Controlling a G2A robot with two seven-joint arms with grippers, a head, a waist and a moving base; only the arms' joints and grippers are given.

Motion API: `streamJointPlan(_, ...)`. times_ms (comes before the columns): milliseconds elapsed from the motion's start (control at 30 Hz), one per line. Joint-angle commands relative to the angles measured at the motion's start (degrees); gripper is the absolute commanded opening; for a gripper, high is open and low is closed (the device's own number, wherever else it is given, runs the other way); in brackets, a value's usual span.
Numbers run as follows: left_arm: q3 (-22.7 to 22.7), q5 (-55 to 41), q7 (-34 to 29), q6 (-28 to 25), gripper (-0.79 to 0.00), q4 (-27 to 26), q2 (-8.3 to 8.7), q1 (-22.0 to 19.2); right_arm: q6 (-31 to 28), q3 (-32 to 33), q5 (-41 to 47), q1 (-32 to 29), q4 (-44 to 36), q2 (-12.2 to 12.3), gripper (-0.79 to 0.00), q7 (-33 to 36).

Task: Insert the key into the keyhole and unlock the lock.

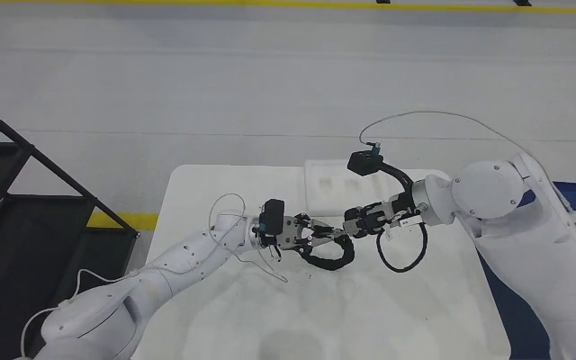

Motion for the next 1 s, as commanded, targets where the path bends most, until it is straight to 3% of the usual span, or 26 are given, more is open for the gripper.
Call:
streamJointPlan(0, 1.0, -0.5, 1.3, 1.3, -0.785, 0.7, 0.03, -0.5, -0.1, -0.2, -0.4, 0.2, -0.1, 0.0, -0.785, -0.1)
streamJointPlan(333, 7.5, -2.1, 5.5, 5.5, -0.785, 2.5, 0.92, -2.9, -0.3, -0.7, -1.8, 0.9, -0.6, 0.3, -0.785, -1.0)
streamJointPlan(967, 7.7, -4.6, 3.5, 3.5, -0.785, 1.7, 1.07, -3.2, -2.2, -3.5, -5.0, 1.2, -2.8, 0.4, -0.785, -2.1)
